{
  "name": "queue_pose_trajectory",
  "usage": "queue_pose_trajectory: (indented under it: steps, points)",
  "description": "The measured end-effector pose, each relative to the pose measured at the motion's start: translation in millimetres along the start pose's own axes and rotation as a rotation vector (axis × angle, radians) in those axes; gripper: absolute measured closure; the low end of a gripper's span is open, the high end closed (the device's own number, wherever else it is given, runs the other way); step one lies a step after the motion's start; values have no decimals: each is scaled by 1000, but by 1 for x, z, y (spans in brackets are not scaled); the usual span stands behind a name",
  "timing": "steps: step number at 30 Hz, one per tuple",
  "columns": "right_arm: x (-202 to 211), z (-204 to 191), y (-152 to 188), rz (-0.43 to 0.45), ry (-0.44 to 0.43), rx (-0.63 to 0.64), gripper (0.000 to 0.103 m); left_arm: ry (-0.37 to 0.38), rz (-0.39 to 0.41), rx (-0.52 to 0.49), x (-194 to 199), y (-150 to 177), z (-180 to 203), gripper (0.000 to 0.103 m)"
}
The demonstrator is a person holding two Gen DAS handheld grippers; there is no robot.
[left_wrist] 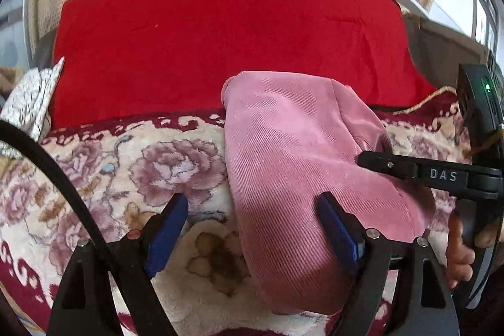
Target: Fold large clothes
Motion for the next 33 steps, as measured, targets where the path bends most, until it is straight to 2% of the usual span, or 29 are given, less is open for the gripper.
queue_pose_trajectory:
  steps: [3,12,18,20,23,27,33]
  points:
    - [2,0,0,7,5,16,61,-18,10,-28,-1,-1,3,18]
    - [11,-1,3,17,-12,22,61,-26,6,-18,-1,-1,3,17]
    - [33,-3,-23,145,-24,12,61,-25,3,-24,-3,-1,5,17]
    - [25,2,-31,132,-22,-16,61,-26,5,-33,-4,-1,5,17]
    - [-13,18,-25,1,-11,-56,61,-21,1,-38,-5,0,5,17]
    - [-6,11,-26,14,11,-7,62,-23,2,-37,-3,0,4,16]
    - [31,1,-17,58,-34,13,62,-43,19,-26,10,-6,-1,16]
Point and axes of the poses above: each gripper's, at about its wrist camera, not at the fingertips, and x roughly against the way its jaws point, z to its right, y to its underside, the point moved 6 cm from there along -x, roughly the way its jaws point, and after that the axes turned 1 degree about x, right-handed, at the moved point
